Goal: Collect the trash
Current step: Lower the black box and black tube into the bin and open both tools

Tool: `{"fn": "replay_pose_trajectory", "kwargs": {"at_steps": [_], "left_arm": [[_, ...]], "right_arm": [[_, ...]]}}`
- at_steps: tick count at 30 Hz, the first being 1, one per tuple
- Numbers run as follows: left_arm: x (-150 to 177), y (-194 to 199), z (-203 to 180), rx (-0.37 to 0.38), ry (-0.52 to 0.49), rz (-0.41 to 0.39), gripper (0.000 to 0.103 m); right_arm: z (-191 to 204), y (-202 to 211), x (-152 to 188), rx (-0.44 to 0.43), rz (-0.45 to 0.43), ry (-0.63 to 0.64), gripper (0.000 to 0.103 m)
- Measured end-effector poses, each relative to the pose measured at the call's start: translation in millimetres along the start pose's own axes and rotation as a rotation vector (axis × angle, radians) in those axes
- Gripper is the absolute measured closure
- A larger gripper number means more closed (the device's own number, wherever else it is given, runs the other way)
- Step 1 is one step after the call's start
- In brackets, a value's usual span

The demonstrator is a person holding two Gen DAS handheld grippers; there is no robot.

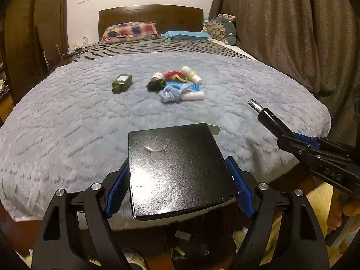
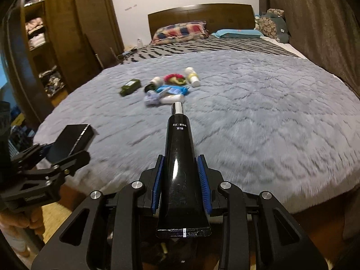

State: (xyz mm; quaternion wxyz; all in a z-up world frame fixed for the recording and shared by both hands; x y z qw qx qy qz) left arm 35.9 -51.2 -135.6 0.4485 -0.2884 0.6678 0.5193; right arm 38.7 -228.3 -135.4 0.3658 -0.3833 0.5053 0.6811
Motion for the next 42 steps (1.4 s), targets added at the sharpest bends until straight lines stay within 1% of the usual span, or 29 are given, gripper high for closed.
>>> {"fn": "replay_pose_trajectory", "kwargs": {"at_steps": [3, 6, 9, 10, 16, 19, 22, 26, 31, 36, 39, 42], "left_arm": [[13.4, 15.8, -1.9, 0.012, -0.002, 0.009, 0.026], [28.7, 24.4, -2.3, 0.019, 0.001, 0.030, 0.026], [50.5, 26.9, -1.0, 0.021, 0.009, 0.072, 0.026], [60.8, 25.0, -1.7, 0.022, 0.008, 0.095, 0.026], [106.3, 11.2, -6.5, 0.032, 0.004, 0.210, 0.026], [126.1, 1.9, -8.7, 0.042, 0.002, 0.266, 0.026], [151.1, -12.2, -8.4, 0.049, 0.014, 0.341, 0.026], [181.5, -30.5, -4.9, 0.053, 0.039, 0.441, 0.026], [205.4, -46.3, -0.9, 0.058, 0.062, 0.519, 0.026], [223.3, -57.8, -3.4, 0.060, 0.064, 0.582, 0.026], [230.3, -64.6, -4.8, 0.062, 0.064, 0.608, 0.026], [233.0, -69.0, -4.0, 0.060, 0.063, 0.618, 0.026]], "right_arm": [[8.9, 16.3, 16.5, -0.013, 0.022, -0.002, 0.072], [13.1, 24.9, 39.9, -0.026, 0.075, -0.014, 0.072], [15.4, 25.4, 62.3, -0.028, 0.132, -0.005, 0.072], [17.1, 23.3, 74.4, -0.030, 0.165, 0.004, 0.072], [18.2, 12.6, 118.8, -0.032, 0.284, 0.001, 0.072], [15.6, 2.2, 137.4, -0.033, 0.345, -0.027, 0.072], [11.2, -10.7, 158.3, -0.032, 0.413, -0.067, 0.072], [3.4, -25.3, 176.3, -0.016, 0.471, -0.113, 0.072], [-3.0, -44.5, 192.5, 0.030, 0.512, -0.102, 0.072], [-1.7, -63.2, 222.6, 0.039, 0.601, -0.122, 0.072], [-2.3, -69.9, 233.4, 0.045, 0.633, -0.134, 0.072], [-2.6, -73.8, 235.6, 0.050, 0.641, -0.132, 0.072]]}}
Point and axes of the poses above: each gripper's, at about its wrist camera, not at the fingertips, and y roughly against the way its jaws point, z to its left, x to its underside, the point moved 7 cm from there along -y, roughly the way its jaws point, and after that the axes turned 15 degrees about -z, right-handed, at the moved point
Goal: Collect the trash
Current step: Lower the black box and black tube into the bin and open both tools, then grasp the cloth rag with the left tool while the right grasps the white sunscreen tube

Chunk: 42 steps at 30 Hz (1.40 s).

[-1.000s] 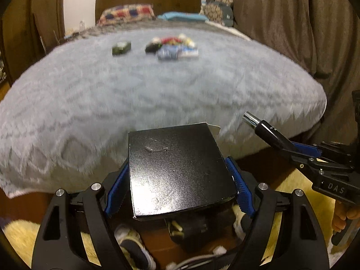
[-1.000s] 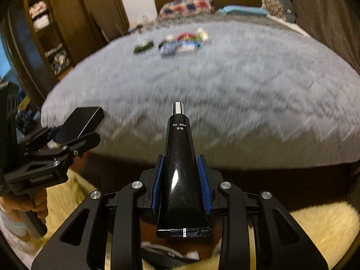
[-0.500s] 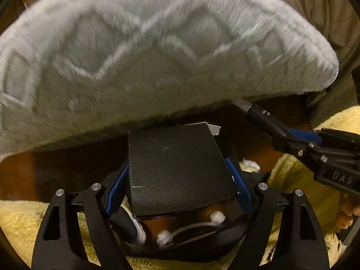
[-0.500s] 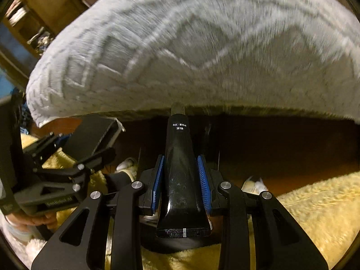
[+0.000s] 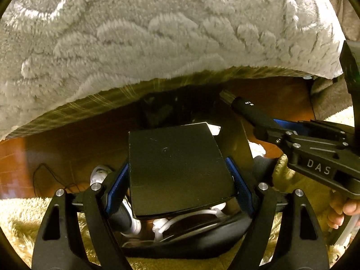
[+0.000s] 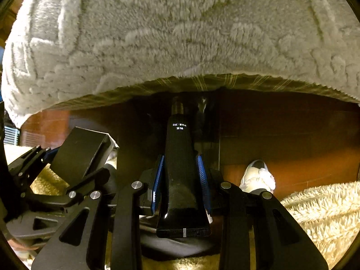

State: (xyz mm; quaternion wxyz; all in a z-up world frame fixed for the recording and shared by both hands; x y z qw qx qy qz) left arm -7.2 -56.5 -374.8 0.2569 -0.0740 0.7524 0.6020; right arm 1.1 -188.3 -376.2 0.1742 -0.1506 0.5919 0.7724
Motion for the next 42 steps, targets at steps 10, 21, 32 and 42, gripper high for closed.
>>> {"fn": "replay_pose_trajectory", "kwargs": {"at_steps": [10, 21, 32, 42], "left_arm": [[2.1, -4.1, -5.3, -0.016, -0.019, 0.010, 0.023], [-31.7, 49.2, -11.5, -0.031, -0.032, -0.145, 0.008], [-90.4, 133.0, 8.1, -0.060, -0.041, -0.356, 0.008], [-170.0, 146.0, 47.1, -0.171, -0.028, -0.440, 0.008]], "right_arm": [[12.4, 21.2, -25.6, -0.003, -0.067, 0.024, 0.049], [19.3, 93.7, -65.1, 0.004, -0.241, 0.041, 0.019], [-6.0, 169.0, -134.2, 0.027, -0.454, 0.057, 0.011], [7.2, 152.7, -209.0, 0.039, -0.525, 0.098, 0.011]]}}
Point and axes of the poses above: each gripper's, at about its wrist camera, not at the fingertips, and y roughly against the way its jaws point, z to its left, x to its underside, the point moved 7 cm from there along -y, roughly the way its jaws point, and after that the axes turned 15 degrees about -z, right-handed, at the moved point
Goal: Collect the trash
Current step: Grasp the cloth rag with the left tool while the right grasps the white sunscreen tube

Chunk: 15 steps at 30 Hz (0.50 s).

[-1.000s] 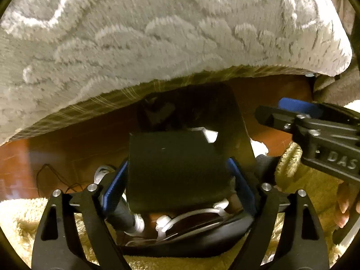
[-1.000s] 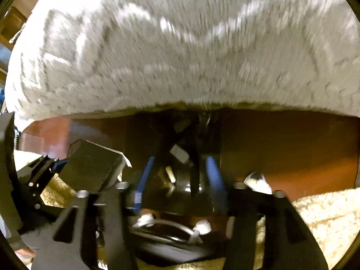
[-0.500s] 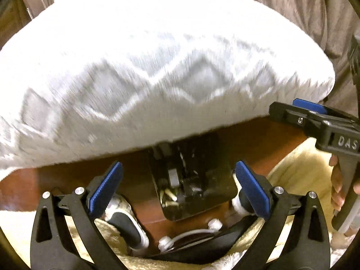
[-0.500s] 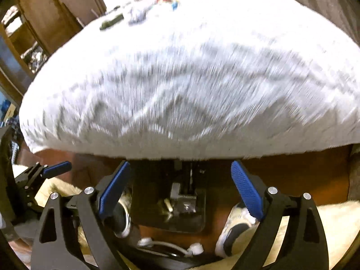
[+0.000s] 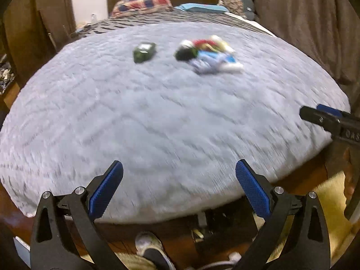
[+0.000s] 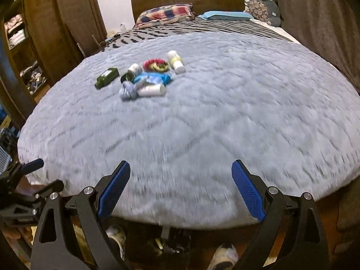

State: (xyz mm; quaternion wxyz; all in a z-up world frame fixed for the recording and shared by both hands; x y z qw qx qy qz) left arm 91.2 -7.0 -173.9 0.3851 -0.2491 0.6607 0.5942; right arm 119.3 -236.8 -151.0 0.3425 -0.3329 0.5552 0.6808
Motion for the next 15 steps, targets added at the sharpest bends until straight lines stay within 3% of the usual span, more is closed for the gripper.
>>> {"fn": "replay_pose_trajectory", "kwargs": {"at_steps": [5, 10, 15], "left_arm": [[-27.1, -34.0, 13.2, -0.027, 0.004, -0.010, 0.008], [-33.7, -57.3, 17.6, -0.014, 0.005, 0.002, 0.008], [-36.0, -70.9, 18.6, 0.003, 0.009, 0.006, 0.008]], "right_arm": [[17.5, -42.4, -20.5, 0.001, -0.018, 0.021, 0.013], [29.6, -88.1, -30.2, -0.035, -0.012, 0.018, 0.028], [37.9, -120.1, -36.7, -0.028, -0.006, 0.012, 0.032]]}}
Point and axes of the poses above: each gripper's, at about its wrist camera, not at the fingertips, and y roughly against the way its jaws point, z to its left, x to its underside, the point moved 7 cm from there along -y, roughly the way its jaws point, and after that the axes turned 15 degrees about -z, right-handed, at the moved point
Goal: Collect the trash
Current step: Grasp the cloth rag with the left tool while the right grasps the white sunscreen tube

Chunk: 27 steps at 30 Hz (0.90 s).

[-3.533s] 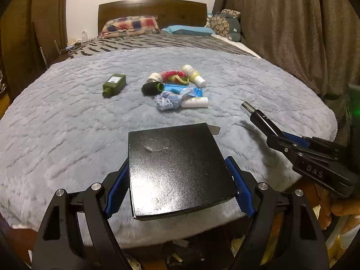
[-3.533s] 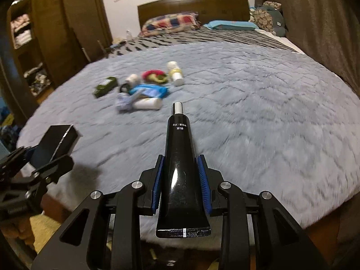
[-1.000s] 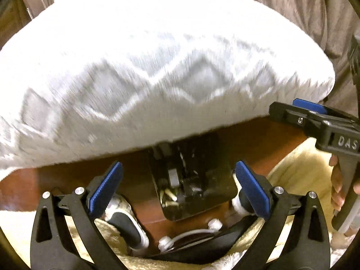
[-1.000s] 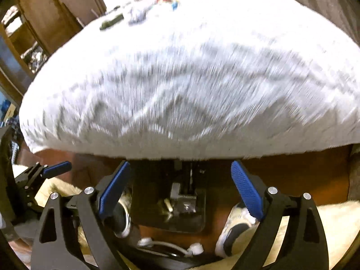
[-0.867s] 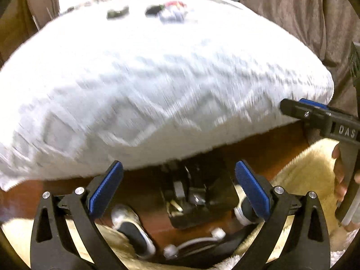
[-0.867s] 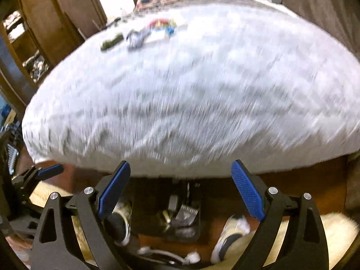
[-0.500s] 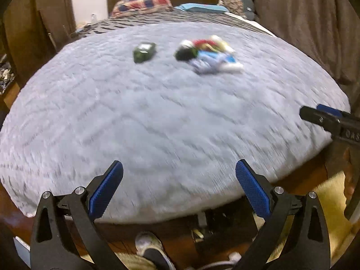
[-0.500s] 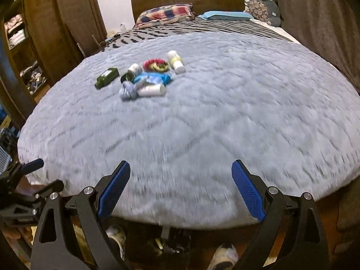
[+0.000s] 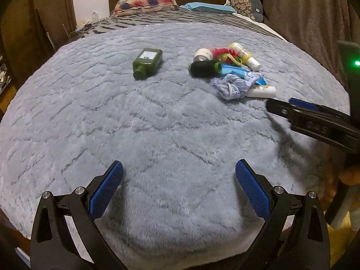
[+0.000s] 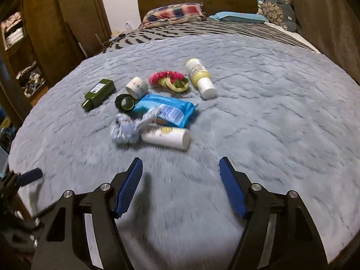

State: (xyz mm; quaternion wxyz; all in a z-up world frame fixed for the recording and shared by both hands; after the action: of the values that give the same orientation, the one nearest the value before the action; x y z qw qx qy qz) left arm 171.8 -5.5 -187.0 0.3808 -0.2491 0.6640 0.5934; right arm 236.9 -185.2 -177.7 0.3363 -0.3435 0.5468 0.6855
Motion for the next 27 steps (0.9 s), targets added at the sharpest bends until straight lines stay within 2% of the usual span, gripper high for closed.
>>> {"fn": "replay_pose_trajectory", "kwargs": {"at_steps": [4, 8, 13, 16, 18, 27], "left_arm": [[-2.2, -6.8, -0.1, 0.008, -0.006, -0.002, 0.008], [-2.2, -12.7, -0.7, 0.009, -0.010, 0.005, 0.008], [-3.0, -14.2, -2.4, 0.010, -0.011, 0.006, 0.008], [-5.9, -15.6, -5.3, 0.017, -0.005, 0.003, 0.008], [-9.5, -17.6, -7.7, 0.022, -0.002, 0.001, 0.008], [-37.6, -41.3, -41.9, 0.067, -0.032, -0.032, 0.011]], "right_arm": [[10.2, -12.7, -3.9, -0.001, -0.006, 0.028, 0.032], [17.8, -26.3, -3.4, 0.044, -0.005, 0.107, 0.039], [14.1, -28.8, -7.9, 0.057, -0.013, 0.105, 0.061], [8.4, -22.8, -6.3, 0.046, -0.010, 0.109, 0.072], [0.6, -15.7, -5.5, 0.039, -0.001, 0.105, 0.076], [-32.3, 4.9, -3.3, 0.040, 0.008, 0.059, 0.080]]}}
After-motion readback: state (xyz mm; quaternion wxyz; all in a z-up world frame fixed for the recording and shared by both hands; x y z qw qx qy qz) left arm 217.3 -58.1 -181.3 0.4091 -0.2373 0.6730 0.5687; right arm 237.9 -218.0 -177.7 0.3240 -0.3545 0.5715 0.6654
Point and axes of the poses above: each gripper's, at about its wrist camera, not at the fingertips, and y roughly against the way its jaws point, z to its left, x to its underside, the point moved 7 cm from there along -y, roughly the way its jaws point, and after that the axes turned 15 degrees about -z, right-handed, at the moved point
